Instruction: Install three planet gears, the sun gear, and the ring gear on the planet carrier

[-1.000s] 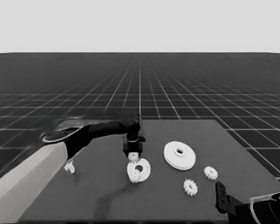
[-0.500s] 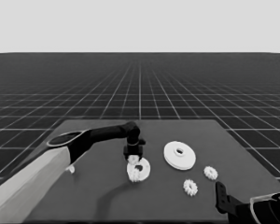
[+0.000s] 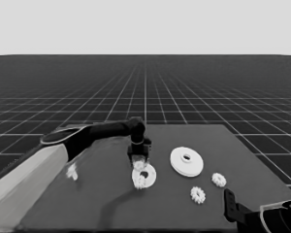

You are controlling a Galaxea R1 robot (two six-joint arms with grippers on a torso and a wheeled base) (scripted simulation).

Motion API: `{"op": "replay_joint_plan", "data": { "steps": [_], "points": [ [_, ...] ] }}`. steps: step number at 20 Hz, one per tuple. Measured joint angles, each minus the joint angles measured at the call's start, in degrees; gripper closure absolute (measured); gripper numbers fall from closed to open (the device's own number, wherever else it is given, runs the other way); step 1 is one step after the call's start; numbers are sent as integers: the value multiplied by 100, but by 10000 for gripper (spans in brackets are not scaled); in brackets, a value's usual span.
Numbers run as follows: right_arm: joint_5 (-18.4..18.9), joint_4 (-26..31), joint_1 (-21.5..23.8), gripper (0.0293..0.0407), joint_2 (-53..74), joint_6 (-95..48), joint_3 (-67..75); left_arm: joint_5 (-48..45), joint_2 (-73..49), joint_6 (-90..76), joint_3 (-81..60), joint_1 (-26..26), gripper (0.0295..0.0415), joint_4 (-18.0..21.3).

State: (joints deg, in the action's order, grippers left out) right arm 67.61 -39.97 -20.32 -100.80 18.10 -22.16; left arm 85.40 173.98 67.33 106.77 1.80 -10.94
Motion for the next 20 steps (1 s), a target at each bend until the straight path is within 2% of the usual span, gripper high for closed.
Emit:
{"op": "replay_joint_plan", "data": {
  "steps": [3, 8, 9, 10, 11, 13, 18, 19, 20],
  "points": [
    [0, 0, 0, 315, 0, 0, 0, 94, -31, 62, -111, -251, 326, 220],
    [0, 0, 0, 315, 0, 0, 0, 113, -33, 67, -122, -302, 326, 274],
    [0, 0, 0, 315, 0, 0, 0, -1811, -1557, -2689, -2757, -753, 302, -114],
    [0, 0, 0, 315, 0, 0, 0, -2990, -3727, -5150, -5029, -1328, 297, -347],
    [0, 0, 0, 315, 0, 0, 0, -3677, -5284, -6629, -6351, -1674, 310, -487],
    [0, 0, 0, 315, 0, 0, 0, -4322, -6660, -8011, -7618, -1978, 323, -614],
    [0, 0, 0, 315, 0, 0, 0, -4641, -7298, -8691, -8238, -2128, 326, -678],
    [1356, 989, 1120, 305, -1164, 2698, -669, -4650, -7317, -8713, -8257, -2133, 326, -680],
    [1780, 1707, 1565, 307, -1970, 4250, -1473, -4656, -7328, -8725, -8268, -2136, 326, -681]
  ]
}}
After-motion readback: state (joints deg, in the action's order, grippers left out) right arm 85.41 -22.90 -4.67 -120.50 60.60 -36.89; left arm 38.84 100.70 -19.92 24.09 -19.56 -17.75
